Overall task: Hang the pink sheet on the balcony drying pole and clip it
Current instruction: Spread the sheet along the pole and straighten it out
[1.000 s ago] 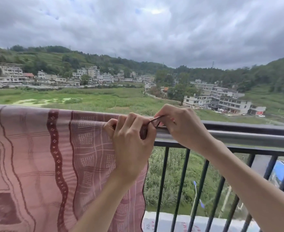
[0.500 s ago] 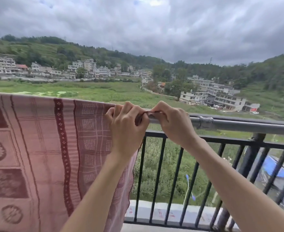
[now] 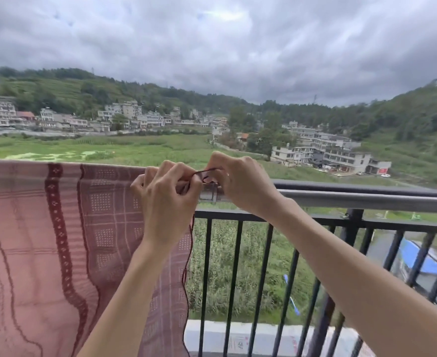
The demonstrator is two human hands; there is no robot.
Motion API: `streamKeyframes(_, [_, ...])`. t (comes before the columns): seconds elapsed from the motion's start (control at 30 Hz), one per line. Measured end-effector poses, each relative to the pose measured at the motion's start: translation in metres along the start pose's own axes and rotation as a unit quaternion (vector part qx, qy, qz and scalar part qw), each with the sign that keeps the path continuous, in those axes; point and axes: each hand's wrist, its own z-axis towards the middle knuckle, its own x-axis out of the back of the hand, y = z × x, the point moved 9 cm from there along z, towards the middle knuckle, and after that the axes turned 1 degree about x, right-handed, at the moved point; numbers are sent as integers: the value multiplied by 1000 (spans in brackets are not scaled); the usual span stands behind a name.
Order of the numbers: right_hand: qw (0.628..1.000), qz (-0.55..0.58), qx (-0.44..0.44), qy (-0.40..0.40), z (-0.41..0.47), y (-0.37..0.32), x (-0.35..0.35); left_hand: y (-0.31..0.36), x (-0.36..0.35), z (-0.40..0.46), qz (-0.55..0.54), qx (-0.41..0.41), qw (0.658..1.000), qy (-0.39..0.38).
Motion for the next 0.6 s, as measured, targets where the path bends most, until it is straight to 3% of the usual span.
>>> streamKeyframes(0.17, [999,22,24,8,-11,26,14,21,-24,-9,-16,10,1000,20])
streamKeyframes(0.5, [999,-31,40,-13,-76,113,71,112,-111,-43,59,-41,996,-52])
streamKeyframes(0.6, [998,-10,49,28,-101,135,93,135,-128,-57,33,-17,998,-41])
